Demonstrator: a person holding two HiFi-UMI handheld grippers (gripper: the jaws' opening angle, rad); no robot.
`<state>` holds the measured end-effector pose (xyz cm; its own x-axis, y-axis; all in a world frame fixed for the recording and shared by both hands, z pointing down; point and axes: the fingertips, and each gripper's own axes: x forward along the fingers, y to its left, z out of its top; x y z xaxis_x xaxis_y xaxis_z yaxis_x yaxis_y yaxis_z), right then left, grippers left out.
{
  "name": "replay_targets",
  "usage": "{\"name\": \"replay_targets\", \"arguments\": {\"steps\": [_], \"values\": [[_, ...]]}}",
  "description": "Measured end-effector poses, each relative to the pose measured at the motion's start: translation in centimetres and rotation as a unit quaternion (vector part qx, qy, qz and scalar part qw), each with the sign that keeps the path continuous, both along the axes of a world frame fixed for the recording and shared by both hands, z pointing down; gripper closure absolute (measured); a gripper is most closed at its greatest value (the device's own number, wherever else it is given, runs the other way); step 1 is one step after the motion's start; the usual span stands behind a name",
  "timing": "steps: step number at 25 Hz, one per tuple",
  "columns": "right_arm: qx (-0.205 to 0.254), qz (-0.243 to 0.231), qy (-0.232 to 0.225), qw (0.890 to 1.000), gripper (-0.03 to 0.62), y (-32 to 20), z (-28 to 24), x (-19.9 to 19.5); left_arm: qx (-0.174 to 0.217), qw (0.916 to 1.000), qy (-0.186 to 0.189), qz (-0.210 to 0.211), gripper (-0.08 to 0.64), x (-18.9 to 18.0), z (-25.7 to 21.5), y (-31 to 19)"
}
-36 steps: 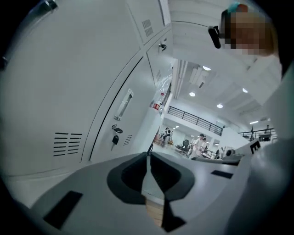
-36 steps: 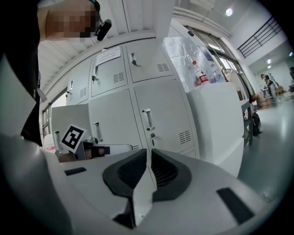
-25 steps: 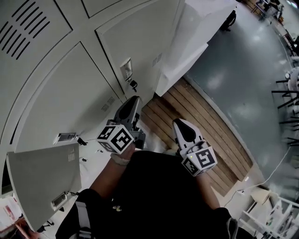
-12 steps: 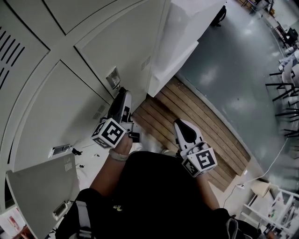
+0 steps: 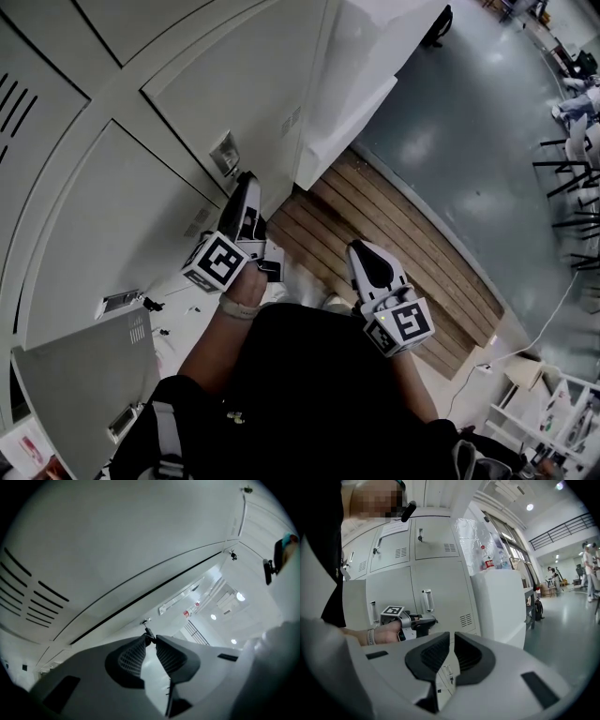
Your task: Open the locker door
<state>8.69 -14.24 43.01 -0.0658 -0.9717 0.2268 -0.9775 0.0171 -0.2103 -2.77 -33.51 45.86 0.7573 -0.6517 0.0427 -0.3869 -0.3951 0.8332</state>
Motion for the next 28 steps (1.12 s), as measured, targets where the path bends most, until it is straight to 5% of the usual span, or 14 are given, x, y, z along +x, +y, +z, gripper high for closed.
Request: {"name": "replay_targets", "arguments": {"steps": [12,20,24,28], "values": [[0.006,0.016,0.000,1.000,0.541,3.9,-0.5,2.4,-0.032,0.9976,0.038,0.049,0.488,5.0,0.0,5.4],[0.002,0.045,0.010,0.999,0.541,8.4,-0.9,7.4,-0.060,0.9946,0.076,0.036,0.505,9.6,0.2,8.3],[0.003,0.061,0.009,0.998,0.541,10.7,-1.0,9.9,-0.101,0.9844,0.139,0.039,0.508,12.8,-0.3,9.7],[0.008,0.076,0.007,0.997,0.541,12.4,-1.1,11.8,-0.115,0.9815,0.151,0.029,0.511,15.1,0.5,10.2]]}}
